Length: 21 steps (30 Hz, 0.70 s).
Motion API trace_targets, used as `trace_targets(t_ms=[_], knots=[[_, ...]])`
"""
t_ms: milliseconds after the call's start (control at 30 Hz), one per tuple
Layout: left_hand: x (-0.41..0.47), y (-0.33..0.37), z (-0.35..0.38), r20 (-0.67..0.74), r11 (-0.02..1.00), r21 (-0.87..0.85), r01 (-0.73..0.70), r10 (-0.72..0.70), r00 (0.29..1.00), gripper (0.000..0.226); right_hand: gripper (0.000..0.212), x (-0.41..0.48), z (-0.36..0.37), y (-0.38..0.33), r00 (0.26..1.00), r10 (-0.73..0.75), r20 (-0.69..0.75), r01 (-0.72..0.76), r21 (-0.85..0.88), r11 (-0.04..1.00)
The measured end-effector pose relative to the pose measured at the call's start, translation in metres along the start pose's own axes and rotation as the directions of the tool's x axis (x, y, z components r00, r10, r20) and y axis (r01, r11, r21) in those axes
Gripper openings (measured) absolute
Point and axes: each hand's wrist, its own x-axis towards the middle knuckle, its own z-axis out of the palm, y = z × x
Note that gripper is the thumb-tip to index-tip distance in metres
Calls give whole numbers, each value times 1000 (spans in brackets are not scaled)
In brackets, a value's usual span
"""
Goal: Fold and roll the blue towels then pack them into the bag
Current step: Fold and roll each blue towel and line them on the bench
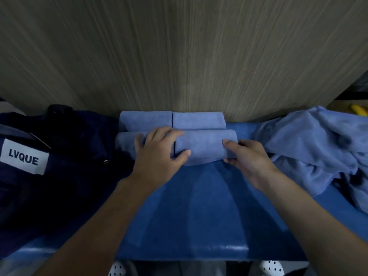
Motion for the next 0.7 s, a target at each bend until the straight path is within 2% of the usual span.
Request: trace_targets(t_ms=[33,100,167,233,333,500,700], knots=[[-1,-3,3,15,999,36,-11,10,1000,55,27,3,-1,3,997,-66,-39,60,-135,989],[-3,-6,9,20,995,90,-49,47,999,55,31,7,-2,8,975,-212,-71,163,-423,891],[-2,-4,12,-5,995,94,-41,42,999,53,42,6,-3,12,950,-305,-70,213,-570,794],[-1,-2,14,-38,998,62,-6,9,999,49,48,5,-3,16,932,-360,-37,273,-581,766],[-2,-3,18,-57,999,38,27,-25,998,47,41,3,0,18,926,-378,11,330,-514,792],[0,-4,21,-78,999,32,41,-38,996,41,37,8,2,20,930,-367,24,343,-415,842],[2,-5,21,-90,998,47,46,-42,995,41,40,7,0,20,926,-376,25,354,-400,845]])
